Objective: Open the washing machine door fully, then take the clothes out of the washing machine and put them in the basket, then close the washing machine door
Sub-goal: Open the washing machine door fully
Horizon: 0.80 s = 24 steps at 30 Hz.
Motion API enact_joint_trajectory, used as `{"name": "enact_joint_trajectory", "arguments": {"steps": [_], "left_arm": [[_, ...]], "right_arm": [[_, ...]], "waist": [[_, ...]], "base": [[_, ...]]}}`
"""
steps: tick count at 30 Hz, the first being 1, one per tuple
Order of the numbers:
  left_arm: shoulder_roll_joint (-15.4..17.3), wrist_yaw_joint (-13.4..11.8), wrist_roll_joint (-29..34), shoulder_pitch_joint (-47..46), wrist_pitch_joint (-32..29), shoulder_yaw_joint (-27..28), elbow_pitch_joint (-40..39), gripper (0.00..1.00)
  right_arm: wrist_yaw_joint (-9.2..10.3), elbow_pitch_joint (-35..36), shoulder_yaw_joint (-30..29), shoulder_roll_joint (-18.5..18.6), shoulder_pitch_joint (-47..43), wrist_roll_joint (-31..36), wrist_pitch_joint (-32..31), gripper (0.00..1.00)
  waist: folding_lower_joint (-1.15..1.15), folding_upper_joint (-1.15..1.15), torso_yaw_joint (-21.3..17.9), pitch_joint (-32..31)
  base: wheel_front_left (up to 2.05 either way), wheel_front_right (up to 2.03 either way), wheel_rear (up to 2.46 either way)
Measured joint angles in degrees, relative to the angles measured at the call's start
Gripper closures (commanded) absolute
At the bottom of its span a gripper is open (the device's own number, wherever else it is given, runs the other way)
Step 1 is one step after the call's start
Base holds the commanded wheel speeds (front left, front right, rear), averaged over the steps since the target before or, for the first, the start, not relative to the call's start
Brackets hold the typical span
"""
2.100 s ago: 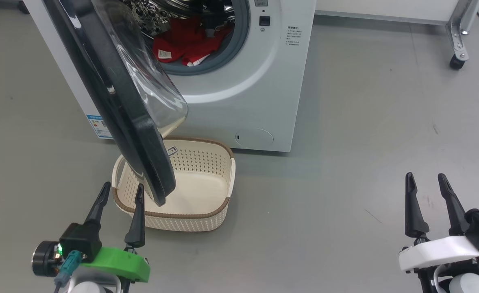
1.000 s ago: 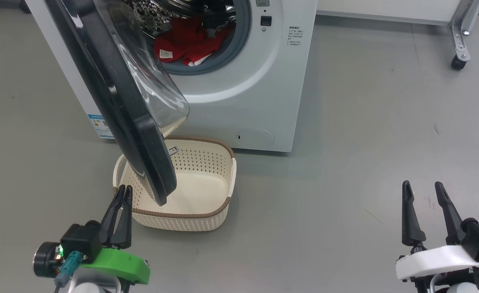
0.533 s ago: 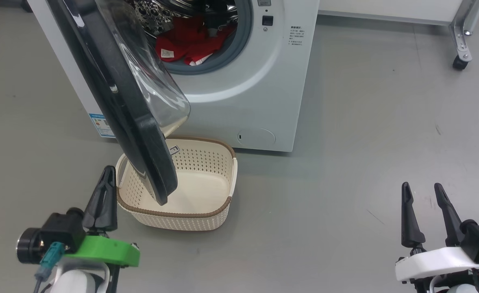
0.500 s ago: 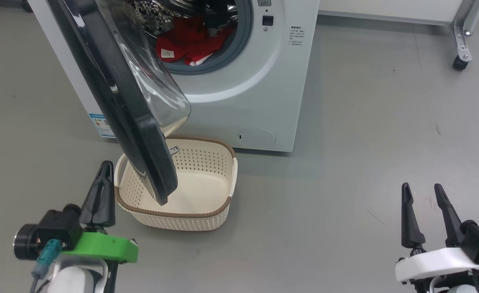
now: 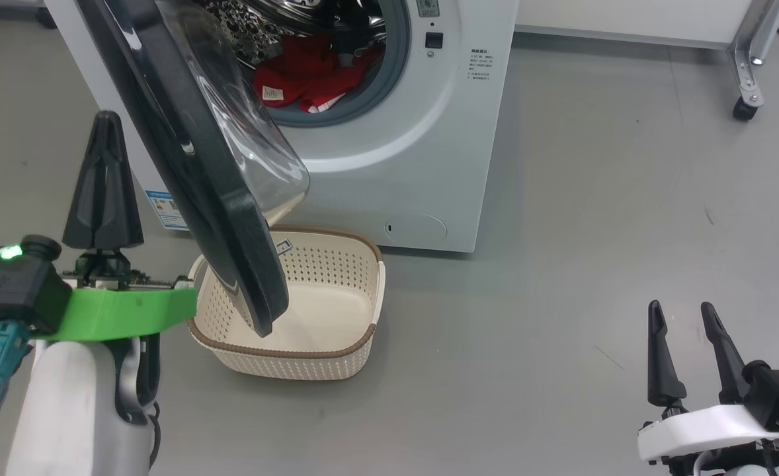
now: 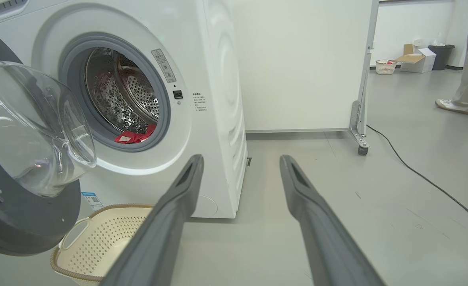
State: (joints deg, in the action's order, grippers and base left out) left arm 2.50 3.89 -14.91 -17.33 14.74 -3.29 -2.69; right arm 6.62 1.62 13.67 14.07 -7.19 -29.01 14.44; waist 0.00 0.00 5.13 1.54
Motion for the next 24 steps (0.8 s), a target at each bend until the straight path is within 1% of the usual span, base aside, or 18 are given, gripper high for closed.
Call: {"name": "enact_joint_trajectory", "arguments": {"steps": [4,11,13,16,18,24], "left_arm": [[-0.04,0.31,0.41,-2.14,0.03,-0.47,-1.56,1.0],[-0.08,1.02,0.42,-2.95,0.03,-3.66,-0.48,1.0],[-0.05,1.27,0.73,-2.97,-0.11,-5.08,1.0,1.0],[0.34,1.74,2.78,-2.85,-2.43,-8.08,4.16,1.0],[0.32,2.0,2.86,-2.57,-3.85,-9.35,6.13,1.0],[0.6,2.04,3.86,-0.48,-6.91,-11.25,11.41,1.0]], "right_arm": [[-0.51,-0.36,0.91,-0.47,0.0,0.16,0.0,0.0],[-1.02,-0.7,1.7,-1.1,0.01,0.41,0.0,0.0],[-1.08,-0.93,1.89,-1.29,0.01,0.41,0.0,0.0],[-1.2,-1.11,2.02,-1.41,0.03,0.41,0.0,0.0],[-1.25,-1.18,2.04,-1.44,0.05,0.41,0.0,0.0],[-1.26,-1.47,2.04,-1.62,0.16,0.42,0.0,0.0]], "waist": [[0.0,0.0,-0.5,-0.33],[0.0,0.0,-2.19,-0.49],[0.0,0.0,-2.78,-0.49],[0.0,0.0,-3.78,-0.48],[0.0,0.0,-4.49,-0.45],[0.0,0.0,-6.77,-0.18]], "base": [[0.0,0.0,0.0],[0.0,0.0,0.0],[0.0,0.0,0.0],[0.0,0.0,0.0],[0.0,0.0,0.0],[0.0,0.0,0.0]]}}
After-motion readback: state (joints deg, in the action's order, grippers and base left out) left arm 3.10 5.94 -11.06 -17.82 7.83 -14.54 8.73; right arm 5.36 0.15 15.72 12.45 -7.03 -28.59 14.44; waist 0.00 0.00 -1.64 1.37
